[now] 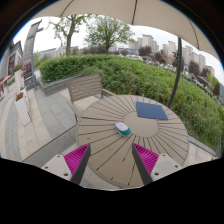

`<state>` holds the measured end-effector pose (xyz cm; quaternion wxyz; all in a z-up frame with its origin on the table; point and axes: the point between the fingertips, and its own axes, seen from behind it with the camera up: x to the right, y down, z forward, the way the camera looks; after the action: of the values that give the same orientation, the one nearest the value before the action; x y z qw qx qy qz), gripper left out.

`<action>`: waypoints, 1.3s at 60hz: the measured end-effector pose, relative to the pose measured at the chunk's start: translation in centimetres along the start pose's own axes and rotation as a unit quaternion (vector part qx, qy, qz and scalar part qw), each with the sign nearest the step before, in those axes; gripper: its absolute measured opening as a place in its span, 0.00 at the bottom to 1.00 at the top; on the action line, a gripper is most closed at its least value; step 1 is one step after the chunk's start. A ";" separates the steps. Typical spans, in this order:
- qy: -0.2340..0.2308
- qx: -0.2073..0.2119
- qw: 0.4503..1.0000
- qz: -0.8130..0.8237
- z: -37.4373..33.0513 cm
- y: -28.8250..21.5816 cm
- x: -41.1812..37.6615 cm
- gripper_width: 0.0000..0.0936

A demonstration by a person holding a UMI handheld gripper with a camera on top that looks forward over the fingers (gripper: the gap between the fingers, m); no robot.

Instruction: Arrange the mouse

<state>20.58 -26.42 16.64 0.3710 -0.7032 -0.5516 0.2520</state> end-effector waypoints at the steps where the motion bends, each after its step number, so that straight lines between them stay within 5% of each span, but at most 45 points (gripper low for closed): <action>1: 0.003 0.001 1.000 0.000 0.0 0.0 0.2 0.91; 35: 0.028 0.030 0.999 0.008 15.9 1.1 5.1 0.91; 78: 0.042 -0.010 0.998 0.056 31.0 0.3 10.4 0.91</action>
<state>-0.15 -8.84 -1.57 0.3722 -0.7464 -0.4980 0.2374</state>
